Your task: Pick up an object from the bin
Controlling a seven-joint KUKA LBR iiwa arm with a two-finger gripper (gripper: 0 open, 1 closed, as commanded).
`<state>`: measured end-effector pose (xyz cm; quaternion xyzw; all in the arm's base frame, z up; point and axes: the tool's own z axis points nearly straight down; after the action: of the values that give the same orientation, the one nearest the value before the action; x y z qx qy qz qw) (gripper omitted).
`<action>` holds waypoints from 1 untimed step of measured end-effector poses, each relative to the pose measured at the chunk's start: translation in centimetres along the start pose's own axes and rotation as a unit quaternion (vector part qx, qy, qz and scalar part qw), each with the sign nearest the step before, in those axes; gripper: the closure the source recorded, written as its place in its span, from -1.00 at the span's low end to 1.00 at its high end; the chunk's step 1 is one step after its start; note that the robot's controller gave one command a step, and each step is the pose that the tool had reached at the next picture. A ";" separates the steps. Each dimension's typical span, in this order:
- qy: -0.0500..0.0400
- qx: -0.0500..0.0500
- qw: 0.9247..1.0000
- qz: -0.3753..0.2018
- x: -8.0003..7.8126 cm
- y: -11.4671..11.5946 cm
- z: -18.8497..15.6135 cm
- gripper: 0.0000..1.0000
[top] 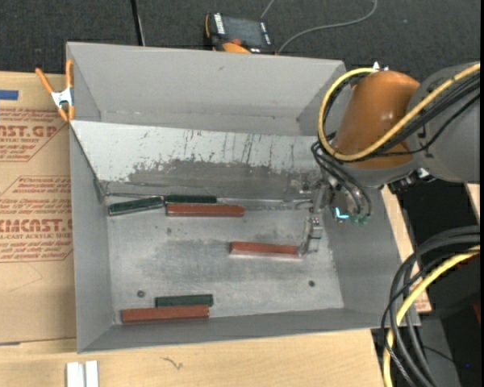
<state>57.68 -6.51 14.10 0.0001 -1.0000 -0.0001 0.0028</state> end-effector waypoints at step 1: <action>0.000 -0.002 0.998 0.058 2.0 5.5 7.5 -1.00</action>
Offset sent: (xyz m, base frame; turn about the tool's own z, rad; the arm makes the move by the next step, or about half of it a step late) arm -0.0181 0.0507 -0.0710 0.1190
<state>55.66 -1.05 6.62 -0.0578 -0.9983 -0.0016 0.0029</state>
